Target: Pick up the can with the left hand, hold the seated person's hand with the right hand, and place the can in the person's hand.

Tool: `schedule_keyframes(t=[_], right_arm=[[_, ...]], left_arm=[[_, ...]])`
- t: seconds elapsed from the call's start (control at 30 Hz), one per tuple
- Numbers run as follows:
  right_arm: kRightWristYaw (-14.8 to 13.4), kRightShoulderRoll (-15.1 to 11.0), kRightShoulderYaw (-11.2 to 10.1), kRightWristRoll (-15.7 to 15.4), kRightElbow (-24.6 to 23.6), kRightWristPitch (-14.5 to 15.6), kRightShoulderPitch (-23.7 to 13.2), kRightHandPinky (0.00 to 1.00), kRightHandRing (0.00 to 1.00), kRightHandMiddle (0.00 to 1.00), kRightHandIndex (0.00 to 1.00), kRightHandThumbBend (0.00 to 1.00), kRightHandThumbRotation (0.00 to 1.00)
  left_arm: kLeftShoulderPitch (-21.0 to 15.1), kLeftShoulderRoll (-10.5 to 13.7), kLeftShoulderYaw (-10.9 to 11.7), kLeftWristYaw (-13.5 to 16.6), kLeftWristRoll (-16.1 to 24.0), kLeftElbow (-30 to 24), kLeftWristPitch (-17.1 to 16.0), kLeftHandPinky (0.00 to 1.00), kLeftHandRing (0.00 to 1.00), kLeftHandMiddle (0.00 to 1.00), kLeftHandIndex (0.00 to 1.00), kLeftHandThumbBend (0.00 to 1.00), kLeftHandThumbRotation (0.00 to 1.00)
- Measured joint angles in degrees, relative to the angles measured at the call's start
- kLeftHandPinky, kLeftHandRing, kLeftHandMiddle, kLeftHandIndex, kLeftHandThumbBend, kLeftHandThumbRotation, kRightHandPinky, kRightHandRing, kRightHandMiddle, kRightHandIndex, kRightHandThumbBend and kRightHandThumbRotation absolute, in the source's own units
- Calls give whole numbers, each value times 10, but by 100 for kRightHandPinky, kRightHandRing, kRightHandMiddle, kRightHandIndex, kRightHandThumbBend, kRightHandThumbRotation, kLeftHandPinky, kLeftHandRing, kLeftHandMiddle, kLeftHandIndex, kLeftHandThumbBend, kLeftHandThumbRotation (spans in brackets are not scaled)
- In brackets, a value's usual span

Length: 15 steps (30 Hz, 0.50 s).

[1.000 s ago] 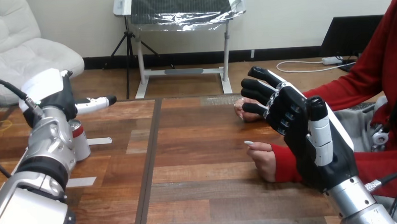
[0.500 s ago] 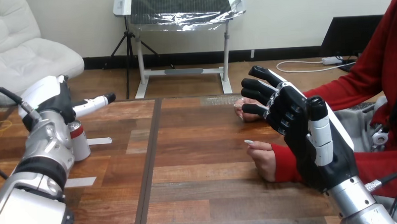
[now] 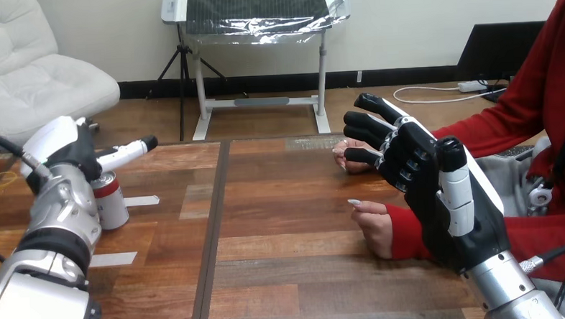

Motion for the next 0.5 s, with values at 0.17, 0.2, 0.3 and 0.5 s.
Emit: schedule_keyframes(t=[0.17, 0.2, 0.3, 0.5], right_arm=[[0, 0, 0, 0, 0, -1, 0, 80, 88, 86, 89, 84, 100], [0, 0, 0, 0, 0, -1, 0, 80, 88, 86, 89, 84, 100], [-1, 0, 0, 0, 0, -1, 0, 80, 88, 86, 89, 85, 100], [-4, 0, 0, 0, 0, -1, 0, 80, 88, 87, 89, 85, 100]], left_arm=[[5, 3, 1, -1, 0, 0, 4, 94, 96, 96, 94, 80, 74], [6, 3, 1, -1, 0, 0, 4, 94, 96, 97, 94, 80, 74], [8, 5, 2, -1, -1, 1, 6, 95, 96, 97, 95, 81, 72], [12, 8, 2, -1, -1, 3, 10, 95, 96, 97, 94, 81, 69]])
